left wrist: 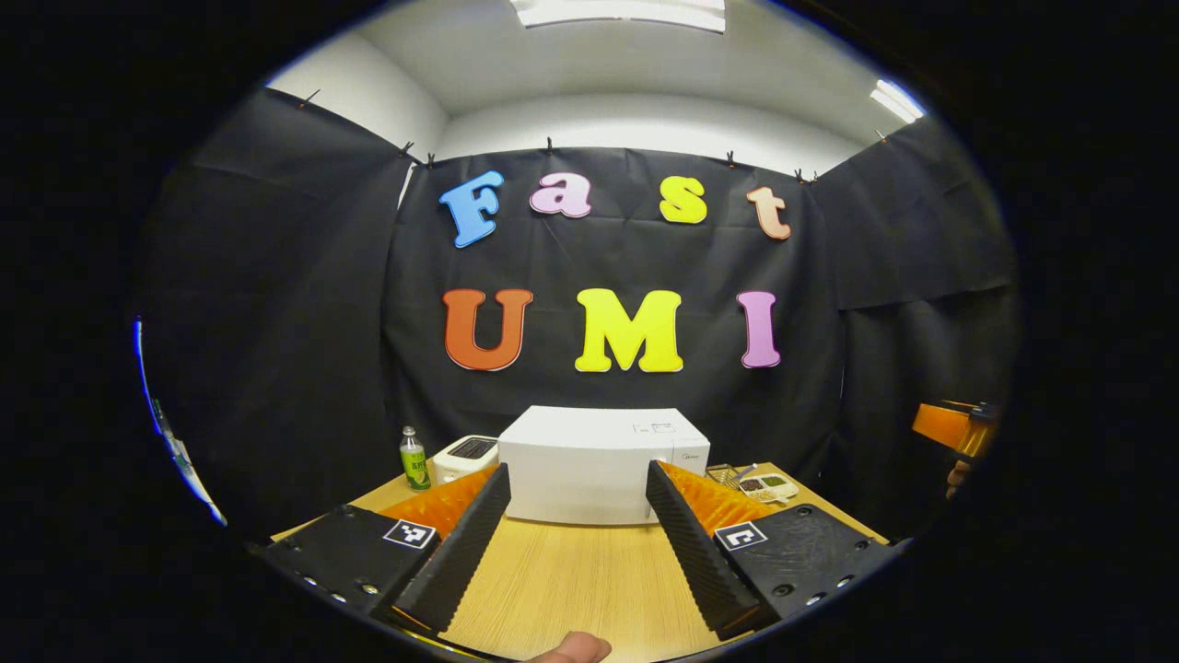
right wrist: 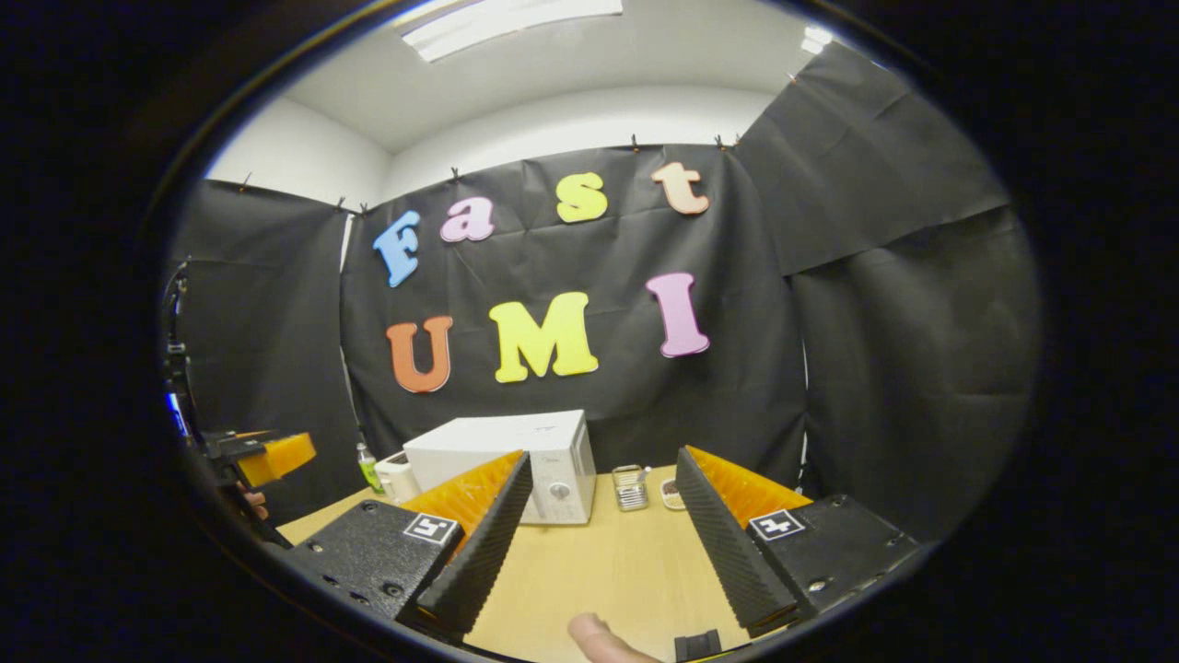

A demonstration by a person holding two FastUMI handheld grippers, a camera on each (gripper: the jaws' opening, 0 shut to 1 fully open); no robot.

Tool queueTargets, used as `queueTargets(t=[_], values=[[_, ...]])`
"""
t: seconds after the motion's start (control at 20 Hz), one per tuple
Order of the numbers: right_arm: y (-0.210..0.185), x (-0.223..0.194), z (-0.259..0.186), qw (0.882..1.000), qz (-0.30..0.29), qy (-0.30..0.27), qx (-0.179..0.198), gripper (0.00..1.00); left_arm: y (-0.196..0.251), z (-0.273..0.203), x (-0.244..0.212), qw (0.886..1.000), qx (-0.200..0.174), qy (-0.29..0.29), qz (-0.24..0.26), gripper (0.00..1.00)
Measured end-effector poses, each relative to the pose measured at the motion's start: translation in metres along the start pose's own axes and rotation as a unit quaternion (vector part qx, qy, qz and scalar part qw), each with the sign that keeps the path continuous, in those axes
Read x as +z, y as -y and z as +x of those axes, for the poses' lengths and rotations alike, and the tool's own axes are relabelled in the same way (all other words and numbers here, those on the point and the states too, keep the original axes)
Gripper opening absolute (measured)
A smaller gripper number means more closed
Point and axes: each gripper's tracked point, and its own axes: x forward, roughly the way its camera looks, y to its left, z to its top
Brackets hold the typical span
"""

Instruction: Open the microwave oven with the left hand, put the food in, and close the microwave oven.

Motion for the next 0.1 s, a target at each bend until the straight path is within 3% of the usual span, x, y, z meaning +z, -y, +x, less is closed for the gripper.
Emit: queueTargets(t=[0.1], values=[[-0.0097,0.0052,-0.0068,1.0,-0.002,0.014,0.009,0.89,-0.0041,-0.018,-0.0078,1.0,0.0,0.0,-0.01,0.94]])
